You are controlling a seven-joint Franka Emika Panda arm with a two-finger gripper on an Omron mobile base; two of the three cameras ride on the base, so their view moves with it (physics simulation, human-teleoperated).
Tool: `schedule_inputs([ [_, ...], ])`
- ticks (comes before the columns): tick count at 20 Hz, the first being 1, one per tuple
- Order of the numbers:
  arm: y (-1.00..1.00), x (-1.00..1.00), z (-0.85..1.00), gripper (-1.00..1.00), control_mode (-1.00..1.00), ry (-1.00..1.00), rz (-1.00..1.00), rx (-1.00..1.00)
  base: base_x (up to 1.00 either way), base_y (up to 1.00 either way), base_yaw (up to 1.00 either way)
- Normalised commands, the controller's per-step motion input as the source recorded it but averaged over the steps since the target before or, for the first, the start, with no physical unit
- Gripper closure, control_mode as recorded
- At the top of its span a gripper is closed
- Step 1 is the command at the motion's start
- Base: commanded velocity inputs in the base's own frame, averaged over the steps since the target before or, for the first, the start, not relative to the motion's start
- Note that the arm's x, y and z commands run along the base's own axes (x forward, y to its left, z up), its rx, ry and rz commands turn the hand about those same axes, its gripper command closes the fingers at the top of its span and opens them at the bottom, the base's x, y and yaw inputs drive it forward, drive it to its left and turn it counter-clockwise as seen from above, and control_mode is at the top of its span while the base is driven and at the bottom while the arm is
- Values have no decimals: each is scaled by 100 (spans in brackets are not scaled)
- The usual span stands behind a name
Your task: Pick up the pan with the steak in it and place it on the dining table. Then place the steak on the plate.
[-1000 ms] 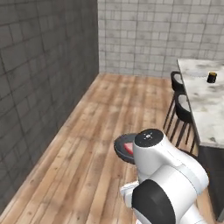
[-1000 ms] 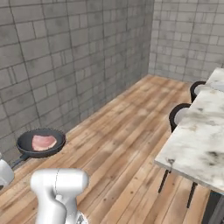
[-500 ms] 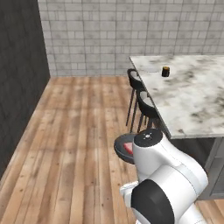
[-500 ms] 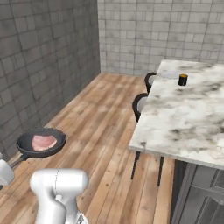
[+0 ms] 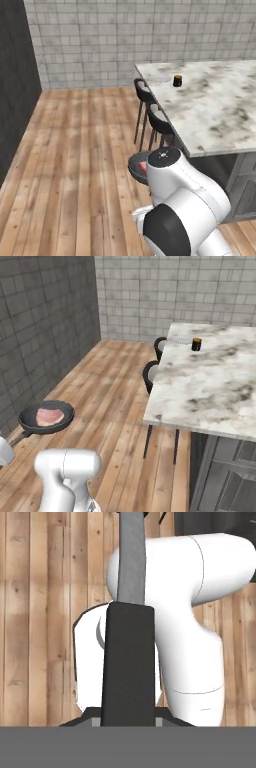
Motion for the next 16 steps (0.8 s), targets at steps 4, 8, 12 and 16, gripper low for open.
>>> schedule_inputs([
  [4,0,0,0,100,100,0,0,0,-4,69,-3],
  [8,0,0,0,100,100,0,0,0,-1,15,0],
  [12,0,0,0,100,100,0,0,0,30,2,0],
  [16,0,0,0,100,100,0,0,0,74,13,-2],
])
